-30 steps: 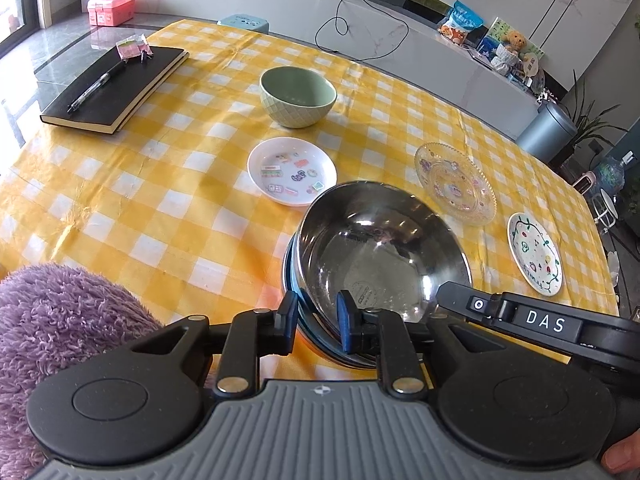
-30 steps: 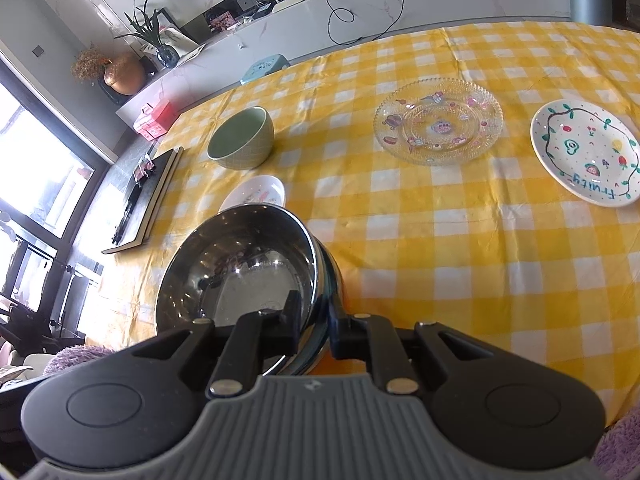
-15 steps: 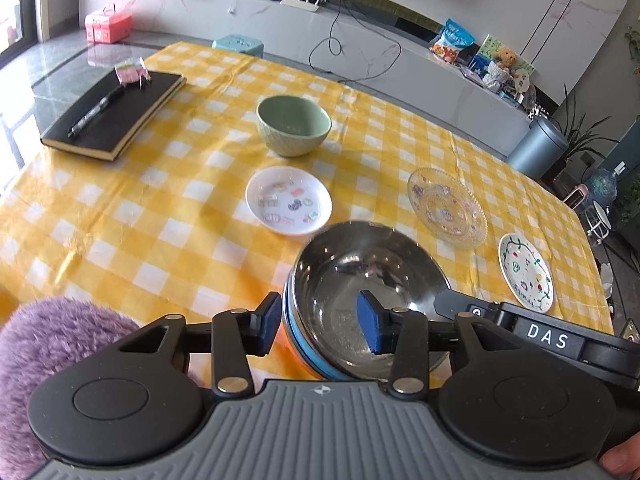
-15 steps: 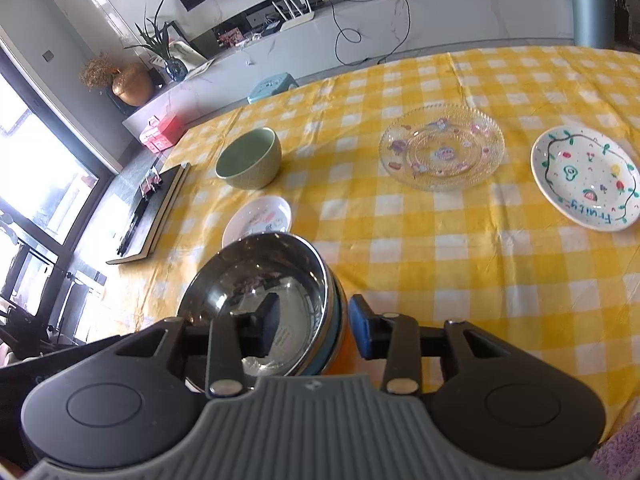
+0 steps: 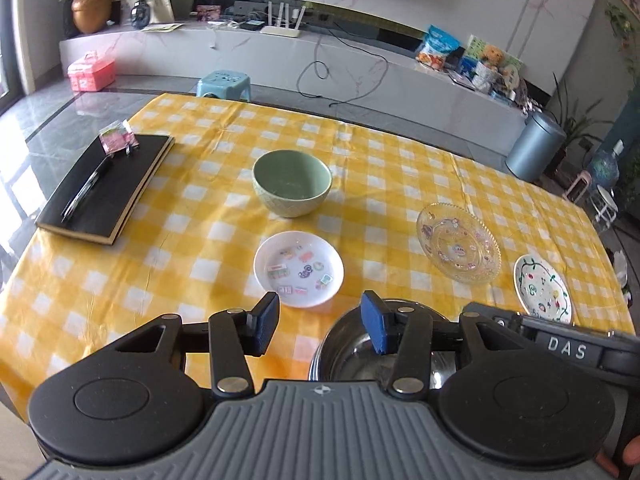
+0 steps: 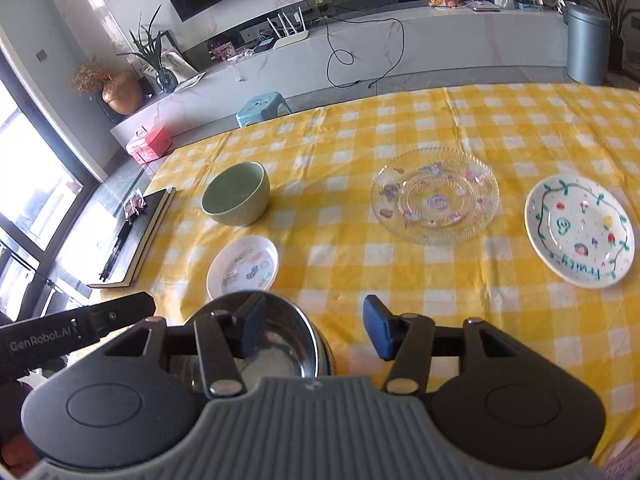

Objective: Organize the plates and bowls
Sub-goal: 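Move both grippers to the pale green bowl and close on its rim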

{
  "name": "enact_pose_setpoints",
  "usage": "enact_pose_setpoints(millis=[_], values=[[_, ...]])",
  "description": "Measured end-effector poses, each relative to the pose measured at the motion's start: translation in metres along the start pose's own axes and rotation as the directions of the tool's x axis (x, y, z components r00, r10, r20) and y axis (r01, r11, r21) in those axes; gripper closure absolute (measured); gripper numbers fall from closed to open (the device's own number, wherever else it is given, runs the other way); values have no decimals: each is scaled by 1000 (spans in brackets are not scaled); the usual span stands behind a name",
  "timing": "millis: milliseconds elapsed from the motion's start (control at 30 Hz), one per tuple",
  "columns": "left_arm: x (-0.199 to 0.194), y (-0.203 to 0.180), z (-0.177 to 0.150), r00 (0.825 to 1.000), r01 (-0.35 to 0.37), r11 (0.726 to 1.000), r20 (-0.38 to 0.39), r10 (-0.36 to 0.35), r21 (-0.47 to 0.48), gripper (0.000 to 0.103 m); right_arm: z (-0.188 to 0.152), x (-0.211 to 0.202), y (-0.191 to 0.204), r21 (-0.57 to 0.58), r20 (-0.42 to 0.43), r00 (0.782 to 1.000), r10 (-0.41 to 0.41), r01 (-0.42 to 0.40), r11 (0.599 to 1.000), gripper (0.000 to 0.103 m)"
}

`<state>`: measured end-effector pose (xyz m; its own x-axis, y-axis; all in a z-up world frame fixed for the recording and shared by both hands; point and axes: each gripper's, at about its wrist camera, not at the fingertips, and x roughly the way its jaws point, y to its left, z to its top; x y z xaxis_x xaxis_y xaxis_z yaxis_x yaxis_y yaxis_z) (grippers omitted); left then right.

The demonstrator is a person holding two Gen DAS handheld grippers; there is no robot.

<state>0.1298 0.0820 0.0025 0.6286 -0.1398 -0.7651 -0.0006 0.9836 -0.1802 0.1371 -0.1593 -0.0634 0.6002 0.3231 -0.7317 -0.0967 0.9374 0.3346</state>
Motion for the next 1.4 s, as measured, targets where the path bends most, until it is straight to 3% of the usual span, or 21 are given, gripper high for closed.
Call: enact_pose_setpoints(millis=[200,267,767,900,967,1100,1400], values=[[13,1,23,1000,4,997,9,-4,83,46,29,17,9,-49,-5,1000,-20,19,999,46],[18,4,32,1000,3,996,16,-4,84,44,38,25,12,-60,-4,1000,-27,26,998,41],[91,38,97,1000,3,1000,-14,-3,27,44,107,119,34,-71,-90,995,-32,26,997,42],[123,47,106,998,-18,999,-53,20,39,44,116,155,52,-92,-143,989,-23,10,996,43],[141,54,110,995,-42,999,-91,45,34,45,118,173,60,-111,-173,984,-37,17,994,49],[164,70,115,992,-25,1000,-123,24,-9,54,124,205,69,-132,-219,974,-53,24,991,57],[196,73,111,982,-22,1000,-185,22,-1,81,129,248,74,-81,-307,951,-44,20,997,79]])
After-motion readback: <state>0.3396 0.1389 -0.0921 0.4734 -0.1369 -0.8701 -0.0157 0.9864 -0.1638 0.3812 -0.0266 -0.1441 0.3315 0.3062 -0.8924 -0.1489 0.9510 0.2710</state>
